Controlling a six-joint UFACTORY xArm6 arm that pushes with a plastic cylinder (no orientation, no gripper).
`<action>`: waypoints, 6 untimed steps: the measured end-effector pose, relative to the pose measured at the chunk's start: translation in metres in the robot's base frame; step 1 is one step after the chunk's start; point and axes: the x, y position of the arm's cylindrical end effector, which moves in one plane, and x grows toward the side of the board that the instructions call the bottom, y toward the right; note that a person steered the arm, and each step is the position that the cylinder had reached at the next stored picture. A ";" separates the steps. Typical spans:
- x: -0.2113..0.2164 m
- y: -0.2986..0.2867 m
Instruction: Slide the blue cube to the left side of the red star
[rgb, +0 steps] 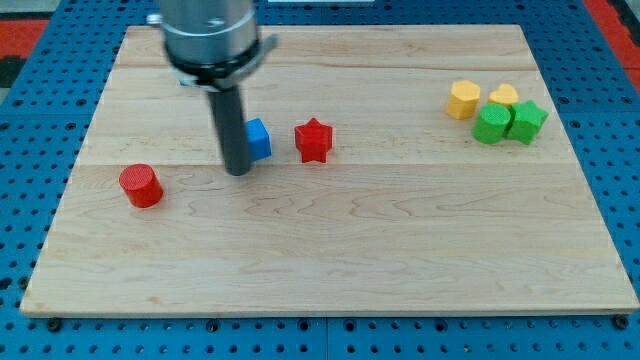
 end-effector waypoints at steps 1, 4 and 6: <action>-0.017 -0.052; -0.035 0.013; -0.036 0.055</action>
